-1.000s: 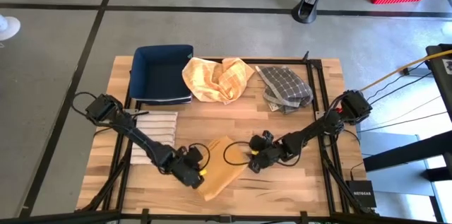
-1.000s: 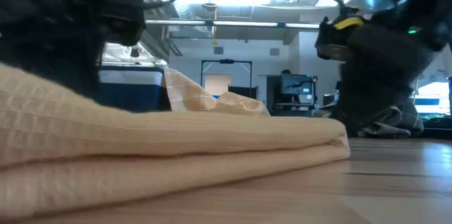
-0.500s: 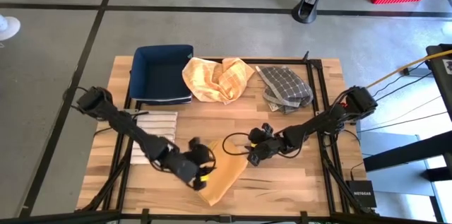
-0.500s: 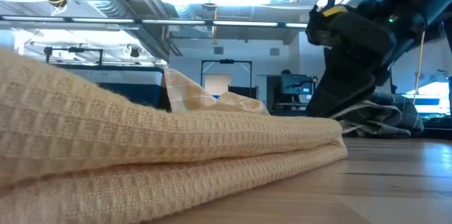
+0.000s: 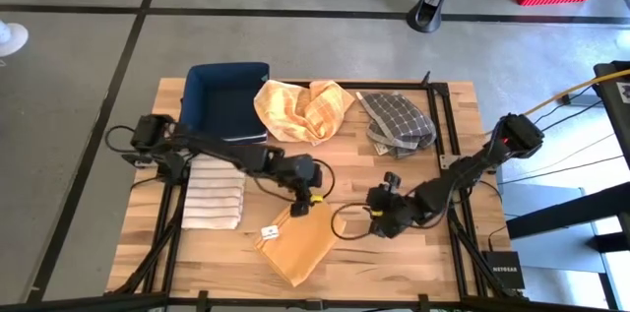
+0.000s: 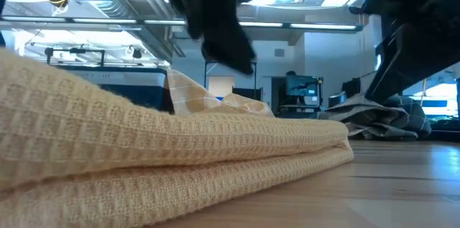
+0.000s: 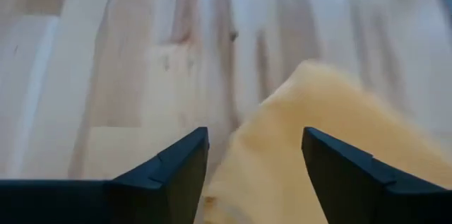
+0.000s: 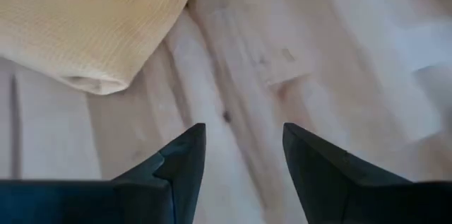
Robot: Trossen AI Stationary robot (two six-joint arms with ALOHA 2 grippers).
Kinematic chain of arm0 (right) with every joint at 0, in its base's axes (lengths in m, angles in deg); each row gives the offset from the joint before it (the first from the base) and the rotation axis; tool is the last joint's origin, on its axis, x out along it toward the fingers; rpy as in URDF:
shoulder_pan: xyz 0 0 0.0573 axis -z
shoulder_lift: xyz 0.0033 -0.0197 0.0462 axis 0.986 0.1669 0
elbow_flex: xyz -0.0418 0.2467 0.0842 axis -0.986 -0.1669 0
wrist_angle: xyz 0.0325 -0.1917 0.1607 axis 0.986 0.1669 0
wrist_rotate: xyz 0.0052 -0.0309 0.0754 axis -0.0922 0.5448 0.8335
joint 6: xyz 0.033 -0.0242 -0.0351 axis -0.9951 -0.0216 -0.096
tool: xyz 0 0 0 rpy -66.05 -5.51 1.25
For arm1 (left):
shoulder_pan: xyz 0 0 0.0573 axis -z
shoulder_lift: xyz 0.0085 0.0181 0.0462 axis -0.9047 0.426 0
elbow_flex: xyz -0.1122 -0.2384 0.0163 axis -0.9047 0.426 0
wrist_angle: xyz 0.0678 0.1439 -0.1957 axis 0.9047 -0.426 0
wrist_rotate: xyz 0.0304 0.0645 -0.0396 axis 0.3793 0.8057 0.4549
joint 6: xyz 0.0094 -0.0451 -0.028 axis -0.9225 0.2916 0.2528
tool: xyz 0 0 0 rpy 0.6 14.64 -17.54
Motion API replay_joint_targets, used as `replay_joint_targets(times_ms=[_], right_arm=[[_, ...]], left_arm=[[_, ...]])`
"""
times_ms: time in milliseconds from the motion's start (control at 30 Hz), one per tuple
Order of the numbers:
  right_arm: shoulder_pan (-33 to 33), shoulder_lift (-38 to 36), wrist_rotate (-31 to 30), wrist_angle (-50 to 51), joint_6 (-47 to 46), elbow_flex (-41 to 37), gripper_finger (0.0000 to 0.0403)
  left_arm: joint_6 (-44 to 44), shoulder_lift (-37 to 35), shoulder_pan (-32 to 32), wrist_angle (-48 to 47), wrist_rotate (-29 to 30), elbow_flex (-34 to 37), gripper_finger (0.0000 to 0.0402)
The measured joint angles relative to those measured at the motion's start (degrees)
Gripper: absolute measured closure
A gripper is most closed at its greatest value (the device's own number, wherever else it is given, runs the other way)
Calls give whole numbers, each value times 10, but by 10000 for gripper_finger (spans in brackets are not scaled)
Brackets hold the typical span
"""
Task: Fold towel
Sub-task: Fold the orange towel
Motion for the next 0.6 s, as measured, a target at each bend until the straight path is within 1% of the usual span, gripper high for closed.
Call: replay_joint_targets(times_ms=[100,167,233,300,400,433,500,600], right_arm=[[-26,-1,-58,10,-2,0,210],[-36,-1,-84,8,-2,0,210],[-39,-1,-101,8,-5,0,210],[-37,-1,-105,9,-15,0,210],[-37,-1,-102,8,-22,0,210],[-37,-1,-102,8,-22,0,210],[-37,-1,-102,8,-23,0,210],[-37,0,-105,5,-23,0,210]], left_arm=[[-43,28,-27,-1,-35,0,177],[-56,46,-39,9,-58,0,178],[-64,63,-48,8,-66,0,180],[-64,78,-55,5,-90,0,181],[-53,89,-60,7,-168,0,182],[-52,90,-60,4,-186,0,182],[-52,90,-59,4,-197,0,182],[-54,90,-57,2,-187,0,182]])
